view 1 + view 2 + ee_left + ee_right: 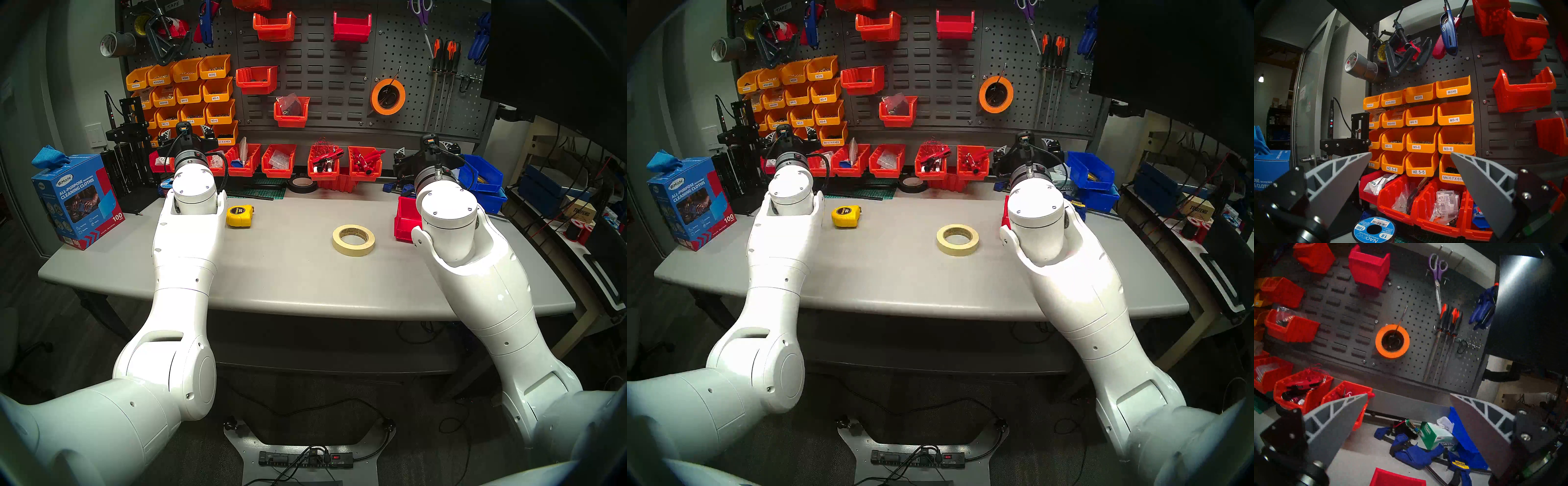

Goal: Take out tools from the storage box

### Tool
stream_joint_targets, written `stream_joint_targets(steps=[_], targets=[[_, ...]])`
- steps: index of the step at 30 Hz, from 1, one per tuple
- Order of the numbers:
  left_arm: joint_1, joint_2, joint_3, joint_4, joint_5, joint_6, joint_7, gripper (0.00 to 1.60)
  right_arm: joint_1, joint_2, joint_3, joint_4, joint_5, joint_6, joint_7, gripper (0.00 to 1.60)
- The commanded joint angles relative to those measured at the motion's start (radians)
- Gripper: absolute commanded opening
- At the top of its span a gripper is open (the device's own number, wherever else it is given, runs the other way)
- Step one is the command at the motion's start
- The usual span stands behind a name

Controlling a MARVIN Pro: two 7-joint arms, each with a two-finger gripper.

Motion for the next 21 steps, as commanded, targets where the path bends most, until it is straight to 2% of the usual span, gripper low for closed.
stream_joint_targets(steps=[1, 9, 15, 21], targets=[[-0.016, -0.001, -0.002, -0.014, -0.003, -0.004, 0.003, 1.60, 0.113, -0.075, -0.042, 0.048, -0.075, -0.093, 0.013, 1.60], [-0.016, -0.001, -0.002, -0.014, -0.004, -0.004, 0.003, 1.60, 0.182, -0.155, -0.081, 0.139, -0.149, -0.178, 0.014, 1.60], [-0.016, -0.001, -0.002, -0.014, -0.005, -0.004, 0.003, 1.60, 0.253, -0.178, -0.119, 0.238, -0.197, -0.268, -0.020, 1.60], [-0.016, -0.001, -0.001, -0.015, -0.006, -0.005, 0.004, 1.60, 0.273, -0.195, -0.129, 0.295, -0.229, -0.341, -0.052, 1.60]])
